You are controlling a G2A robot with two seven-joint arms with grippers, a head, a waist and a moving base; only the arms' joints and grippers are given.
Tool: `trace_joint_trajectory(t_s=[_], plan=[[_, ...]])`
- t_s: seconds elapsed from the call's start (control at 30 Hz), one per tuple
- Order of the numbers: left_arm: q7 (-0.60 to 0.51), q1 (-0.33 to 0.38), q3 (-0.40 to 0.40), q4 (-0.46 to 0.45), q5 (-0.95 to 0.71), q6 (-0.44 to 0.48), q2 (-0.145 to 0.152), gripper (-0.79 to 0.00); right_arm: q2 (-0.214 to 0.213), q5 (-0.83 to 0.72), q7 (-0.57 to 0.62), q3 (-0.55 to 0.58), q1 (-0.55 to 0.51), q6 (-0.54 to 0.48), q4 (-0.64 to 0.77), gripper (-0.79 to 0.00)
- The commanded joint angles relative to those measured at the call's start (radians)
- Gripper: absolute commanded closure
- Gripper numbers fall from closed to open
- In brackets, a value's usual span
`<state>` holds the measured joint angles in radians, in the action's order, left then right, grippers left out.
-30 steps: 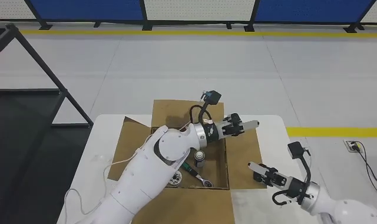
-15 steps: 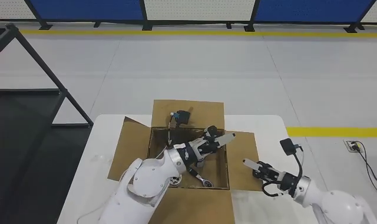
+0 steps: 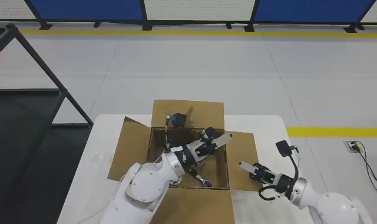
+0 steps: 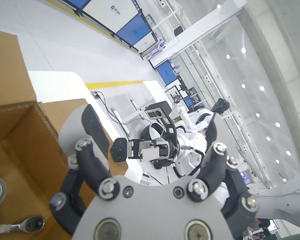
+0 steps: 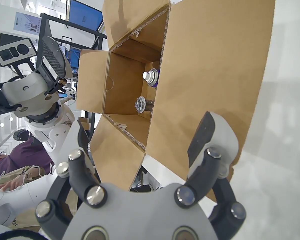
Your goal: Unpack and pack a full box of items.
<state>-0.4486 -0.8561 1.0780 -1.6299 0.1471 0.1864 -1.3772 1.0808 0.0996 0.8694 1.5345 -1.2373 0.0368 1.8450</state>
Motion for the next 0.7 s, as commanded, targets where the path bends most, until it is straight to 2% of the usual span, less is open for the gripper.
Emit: trace_joint_trajectory(t_s=[0.0, 0.27, 0.67], plan=[[0.029, -0.029, 0.025, -0.025, -0.006, -0.013, 0.003, -0.785, -0.001, -0.001, -0.003, -0.002, 0.001, 0.003, -0.002, -0.785], [0.064, -0.191, 0.162, -0.174, 0.002, -0.052, 0.029, -0.785, -0.003, 0.019, -0.018, -0.027, 0.024, 0.016, -0.017, -0.785], [0.129, -0.503, 0.332, -0.416, -0.024, -0.012, 0.056, -0.785, -0.008, 0.035, -0.005, -0.059, 0.079, 0.013, -0.07, -0.785]])
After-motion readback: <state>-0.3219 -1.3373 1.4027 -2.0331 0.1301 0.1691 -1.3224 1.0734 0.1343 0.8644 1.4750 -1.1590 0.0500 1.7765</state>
